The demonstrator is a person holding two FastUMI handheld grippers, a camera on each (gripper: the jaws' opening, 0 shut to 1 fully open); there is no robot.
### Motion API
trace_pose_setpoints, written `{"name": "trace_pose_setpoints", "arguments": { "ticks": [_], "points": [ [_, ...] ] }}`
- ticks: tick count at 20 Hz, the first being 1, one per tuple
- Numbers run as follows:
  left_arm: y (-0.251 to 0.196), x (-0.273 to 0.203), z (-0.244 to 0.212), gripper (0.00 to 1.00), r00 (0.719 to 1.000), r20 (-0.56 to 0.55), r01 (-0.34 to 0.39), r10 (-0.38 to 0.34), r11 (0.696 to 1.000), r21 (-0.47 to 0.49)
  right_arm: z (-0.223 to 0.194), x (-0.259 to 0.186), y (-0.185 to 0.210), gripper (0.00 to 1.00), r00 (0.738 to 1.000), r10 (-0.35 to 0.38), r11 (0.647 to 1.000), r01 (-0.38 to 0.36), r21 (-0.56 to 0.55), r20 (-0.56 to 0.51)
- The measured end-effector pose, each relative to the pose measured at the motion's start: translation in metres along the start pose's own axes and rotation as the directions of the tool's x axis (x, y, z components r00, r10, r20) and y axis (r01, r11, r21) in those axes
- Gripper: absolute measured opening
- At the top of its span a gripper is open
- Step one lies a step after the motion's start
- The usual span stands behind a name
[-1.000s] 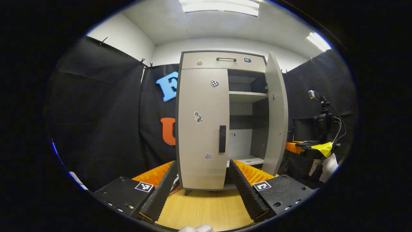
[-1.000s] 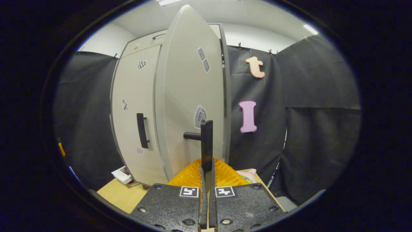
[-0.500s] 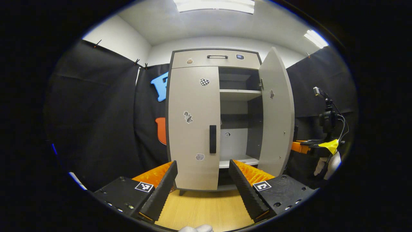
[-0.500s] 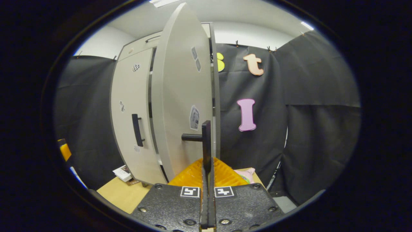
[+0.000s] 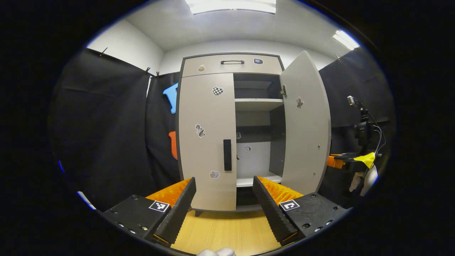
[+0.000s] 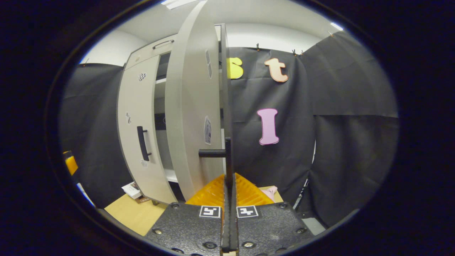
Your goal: Open the right door of the double-door shoe cabinet with the right hand, and open the left door with the left hand.
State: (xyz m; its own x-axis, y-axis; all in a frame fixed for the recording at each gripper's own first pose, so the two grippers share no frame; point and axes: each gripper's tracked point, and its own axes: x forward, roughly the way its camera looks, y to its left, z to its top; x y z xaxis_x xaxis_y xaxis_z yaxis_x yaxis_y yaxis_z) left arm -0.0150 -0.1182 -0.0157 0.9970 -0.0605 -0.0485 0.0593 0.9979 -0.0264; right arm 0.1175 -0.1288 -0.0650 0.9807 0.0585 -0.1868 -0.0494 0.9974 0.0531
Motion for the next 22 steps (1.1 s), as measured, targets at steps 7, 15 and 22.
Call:
{"name": "trace_pose_setpoints", "arguments": {
  "ticks": [7, 15, 22],
  "points": [
    [0.019, -0.002, -0.003, 0.96, 0.999, -0.013, -0.031, 0.031, 0.999, 0.018, -0.001, -0.004, 0.001, 0.04, 1.0, -0.014, 1.0, 0.014, 0.012, 0.0],
    [0.068, -0.005, -0.024, 0.96, 0.998, -0.038, -0.055, 0.056, 0.998, 0.032, 0.016, -0.046, -0.01, 0.41, 0.992, -0.108, 0.994, 0.107, 0.007, 0.066],
    [0.098, 0.003, -0.031, 0.96, 0.999, -0.036, -0.033, 0.035, 0.999, 0.043, 0.01, -0.102, 0.033, 0.99, 0.986, -0.129, 0.992, 0.13, 0.005, 0.108]
  ]
}}
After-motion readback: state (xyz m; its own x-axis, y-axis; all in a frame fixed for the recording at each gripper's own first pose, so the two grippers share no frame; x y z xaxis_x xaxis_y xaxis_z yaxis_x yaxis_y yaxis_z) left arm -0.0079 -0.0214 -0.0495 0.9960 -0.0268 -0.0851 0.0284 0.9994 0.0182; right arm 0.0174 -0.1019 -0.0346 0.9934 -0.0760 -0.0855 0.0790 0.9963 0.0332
